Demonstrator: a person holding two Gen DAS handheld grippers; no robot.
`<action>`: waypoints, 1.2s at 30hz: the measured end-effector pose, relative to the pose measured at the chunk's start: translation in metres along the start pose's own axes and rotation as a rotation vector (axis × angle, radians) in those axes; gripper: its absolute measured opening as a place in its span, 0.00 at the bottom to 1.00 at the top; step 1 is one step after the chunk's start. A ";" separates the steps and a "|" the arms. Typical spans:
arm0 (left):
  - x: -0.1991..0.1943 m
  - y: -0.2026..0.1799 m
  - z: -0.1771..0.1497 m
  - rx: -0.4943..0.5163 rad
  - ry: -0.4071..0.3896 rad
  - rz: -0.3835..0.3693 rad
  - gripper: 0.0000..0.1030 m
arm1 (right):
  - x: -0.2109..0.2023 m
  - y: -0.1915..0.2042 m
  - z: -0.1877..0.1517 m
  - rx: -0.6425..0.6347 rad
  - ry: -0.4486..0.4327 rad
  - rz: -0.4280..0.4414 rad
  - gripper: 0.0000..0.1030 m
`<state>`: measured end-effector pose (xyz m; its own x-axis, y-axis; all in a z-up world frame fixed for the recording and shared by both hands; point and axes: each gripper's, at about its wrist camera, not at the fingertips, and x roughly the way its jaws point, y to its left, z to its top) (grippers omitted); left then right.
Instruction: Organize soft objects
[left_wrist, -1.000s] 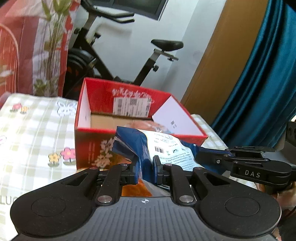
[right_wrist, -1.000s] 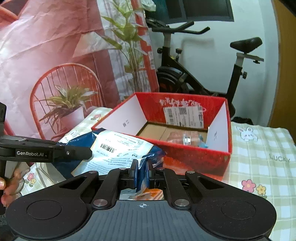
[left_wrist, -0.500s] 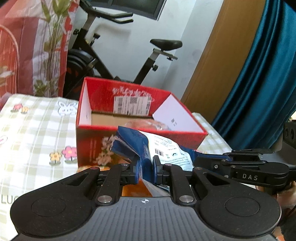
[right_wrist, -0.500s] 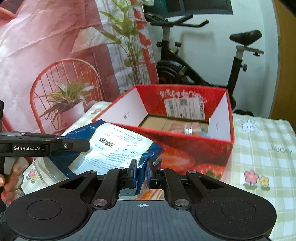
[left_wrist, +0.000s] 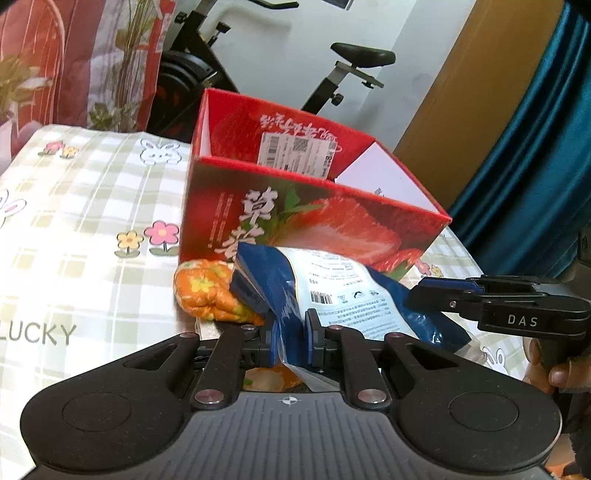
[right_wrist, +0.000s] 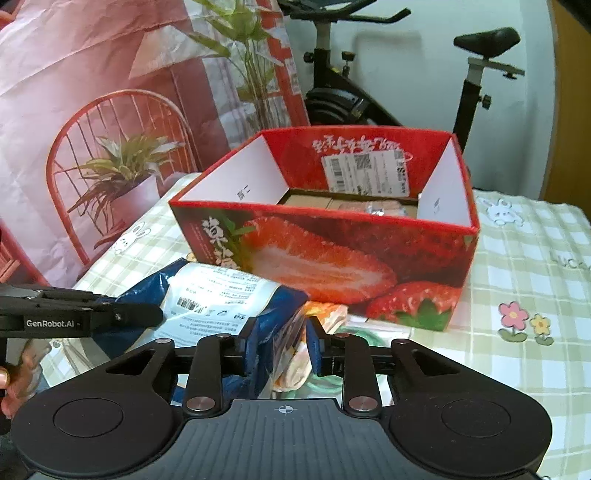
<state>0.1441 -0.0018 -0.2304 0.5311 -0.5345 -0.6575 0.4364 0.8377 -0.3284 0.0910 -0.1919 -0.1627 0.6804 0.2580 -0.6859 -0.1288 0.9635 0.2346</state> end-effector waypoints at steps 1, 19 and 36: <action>0.001 0.000 -0.001 -0.002 0.005 0.000 0.14 | 0.003 0.000 0.000 0.002 0.010 0.009 0.27; -0.021 -0.017 0.030 0.061 -0.096 -0.029 0.14 | -0.023 0.017 0.039 -0.149 -0.074 0.053 0.09; 0.061 -0.019 0.157 0.152 -0.145 0.069 0.14 | 0.044 -0.029 0.163 -0.204 -0.137 -0.036 0.09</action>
<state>0.2823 -0.0681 -0.1582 0.6575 -0.4962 -0.5669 0.4939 0.8521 -0.1731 0.2422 -0.2203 -0.0872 0.7770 0.2242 -0.5882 -0.2362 0.9700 0.0577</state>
